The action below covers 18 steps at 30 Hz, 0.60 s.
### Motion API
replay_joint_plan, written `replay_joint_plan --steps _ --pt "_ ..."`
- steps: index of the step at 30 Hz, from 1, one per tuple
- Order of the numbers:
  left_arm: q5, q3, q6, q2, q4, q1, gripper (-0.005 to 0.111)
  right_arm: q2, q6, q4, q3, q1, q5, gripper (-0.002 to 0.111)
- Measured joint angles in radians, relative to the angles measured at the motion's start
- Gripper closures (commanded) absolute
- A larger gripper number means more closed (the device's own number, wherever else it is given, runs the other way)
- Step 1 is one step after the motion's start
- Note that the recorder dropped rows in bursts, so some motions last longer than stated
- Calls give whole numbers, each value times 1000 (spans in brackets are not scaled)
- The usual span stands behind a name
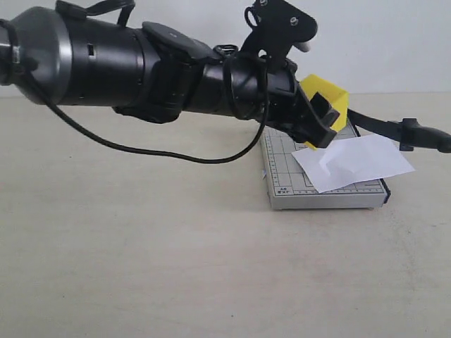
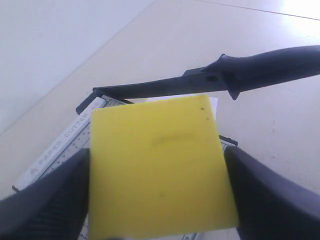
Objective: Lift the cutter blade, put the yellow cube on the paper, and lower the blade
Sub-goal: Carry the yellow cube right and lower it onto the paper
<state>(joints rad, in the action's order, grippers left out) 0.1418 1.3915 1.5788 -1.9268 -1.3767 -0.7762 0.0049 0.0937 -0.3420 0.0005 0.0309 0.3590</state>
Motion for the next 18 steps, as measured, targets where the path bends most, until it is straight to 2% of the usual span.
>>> replay_joint_plan --steps 10,18 --pt "57 181 6 -170 119 0 102 0 0 0 0 0 0 108" --pt "73 273 9 -286 143 0 102 0 0 0 0 0 0 108"
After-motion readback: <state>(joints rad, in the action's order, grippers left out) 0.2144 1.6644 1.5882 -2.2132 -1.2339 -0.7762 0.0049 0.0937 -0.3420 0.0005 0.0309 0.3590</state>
